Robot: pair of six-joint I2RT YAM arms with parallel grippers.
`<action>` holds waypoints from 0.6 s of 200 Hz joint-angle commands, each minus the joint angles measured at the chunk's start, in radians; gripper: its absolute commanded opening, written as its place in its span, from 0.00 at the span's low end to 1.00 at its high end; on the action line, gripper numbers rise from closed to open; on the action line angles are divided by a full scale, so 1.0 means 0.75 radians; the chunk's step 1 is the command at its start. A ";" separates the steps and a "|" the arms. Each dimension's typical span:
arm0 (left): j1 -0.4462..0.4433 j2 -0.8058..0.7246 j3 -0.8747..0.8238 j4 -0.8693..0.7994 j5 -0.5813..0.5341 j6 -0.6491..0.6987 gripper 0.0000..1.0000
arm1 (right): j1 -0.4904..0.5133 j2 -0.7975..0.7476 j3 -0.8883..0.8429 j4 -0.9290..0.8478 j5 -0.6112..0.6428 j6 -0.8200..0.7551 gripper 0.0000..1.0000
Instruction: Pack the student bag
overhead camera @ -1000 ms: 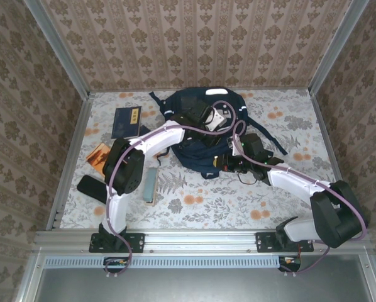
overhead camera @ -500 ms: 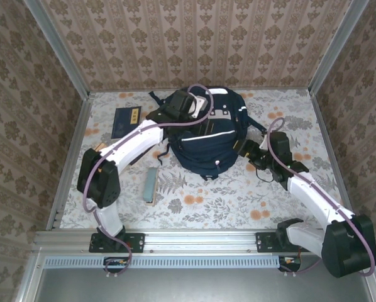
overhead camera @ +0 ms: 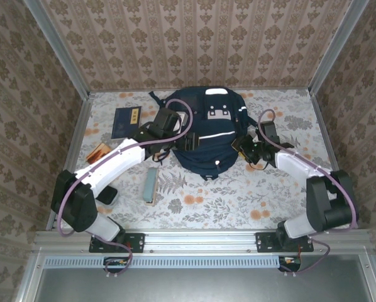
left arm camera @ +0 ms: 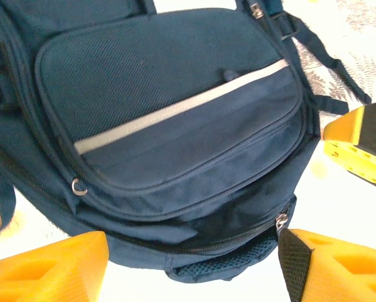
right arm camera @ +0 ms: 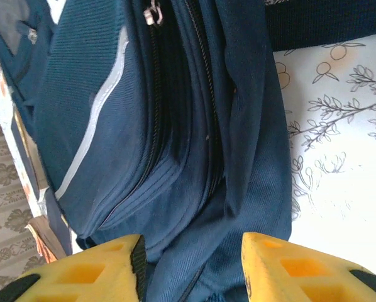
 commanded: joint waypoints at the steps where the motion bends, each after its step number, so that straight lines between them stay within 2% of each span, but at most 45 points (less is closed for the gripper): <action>1: 0.011 -0.018 -0.025 -0.011 -0.031 -0.146 0.74 | 0.002 0.086 0.048 -0.004 -0.041 -0.008 0.45; 22: 0.010 -0.007 -0.029 -0.020 -0.019 -0.185 0.74 | 0.004 0.132 0.040 0.049 -0.047 0.007 0.41; 74: -0.045 0.013 -0.045 0.012 0.066 -0.252 0.70 | 0.035 0.089 0.051 0.082 -0.061 -0.033 0.14; 105: -0.117 -0.010 -0.136 0.162 0.074 -0.337 0.64 | 0.067 0.030 0.069 0.100 -0.106 -0.069 0.00; 120: -0.155 -0.012 -0.172 0.236 0.092 -0.377 0.61 | 0.093 0.004 0.093 0.096 -0.119 -0.083 0.00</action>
